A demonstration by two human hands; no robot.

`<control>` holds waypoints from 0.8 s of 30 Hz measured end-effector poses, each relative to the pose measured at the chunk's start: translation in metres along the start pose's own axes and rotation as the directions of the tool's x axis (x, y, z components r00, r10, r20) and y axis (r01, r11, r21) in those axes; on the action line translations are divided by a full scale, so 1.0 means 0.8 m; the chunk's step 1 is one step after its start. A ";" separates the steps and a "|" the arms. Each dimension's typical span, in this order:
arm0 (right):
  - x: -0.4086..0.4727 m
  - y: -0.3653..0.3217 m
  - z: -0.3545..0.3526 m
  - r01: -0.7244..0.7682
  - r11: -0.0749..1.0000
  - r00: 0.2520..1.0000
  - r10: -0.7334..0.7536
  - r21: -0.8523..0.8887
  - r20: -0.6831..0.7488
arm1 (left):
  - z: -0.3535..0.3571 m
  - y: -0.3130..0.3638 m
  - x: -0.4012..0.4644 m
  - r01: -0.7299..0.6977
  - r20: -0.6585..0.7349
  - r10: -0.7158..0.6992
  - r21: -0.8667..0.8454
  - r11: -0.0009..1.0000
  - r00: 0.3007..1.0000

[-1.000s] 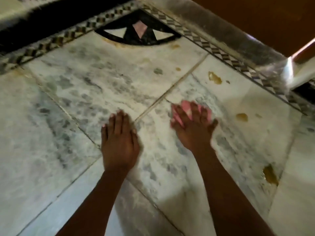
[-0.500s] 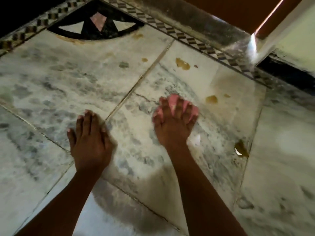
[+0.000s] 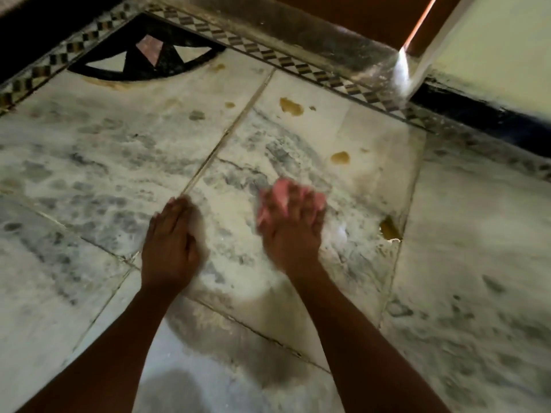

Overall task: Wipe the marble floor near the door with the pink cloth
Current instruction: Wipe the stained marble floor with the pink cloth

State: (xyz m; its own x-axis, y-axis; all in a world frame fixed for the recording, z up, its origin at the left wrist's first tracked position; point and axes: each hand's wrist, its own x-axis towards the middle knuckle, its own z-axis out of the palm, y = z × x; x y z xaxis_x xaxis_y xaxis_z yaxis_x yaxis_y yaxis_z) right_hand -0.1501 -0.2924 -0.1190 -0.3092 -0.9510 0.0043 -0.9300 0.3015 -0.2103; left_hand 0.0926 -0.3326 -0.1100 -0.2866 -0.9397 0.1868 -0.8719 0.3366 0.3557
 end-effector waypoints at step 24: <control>-0.053 0.092 -0.016 -0.172 0.984 0.982 0.175 0.051 -0.067 | 0.053 0.099 -0.015 0.097 0.150 -0.124 0.172 0.980 0.981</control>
State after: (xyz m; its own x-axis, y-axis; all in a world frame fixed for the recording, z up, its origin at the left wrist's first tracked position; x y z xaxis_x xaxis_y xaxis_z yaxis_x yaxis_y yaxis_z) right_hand -0.2077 -0.2288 -0.1221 -0.4800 -0.8767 0.0334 -0.8517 0.4565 -0.2575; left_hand 0.0104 -0.2973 -0.1228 -0.2328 -0.9725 0.0024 -0.9510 0.2282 0.2089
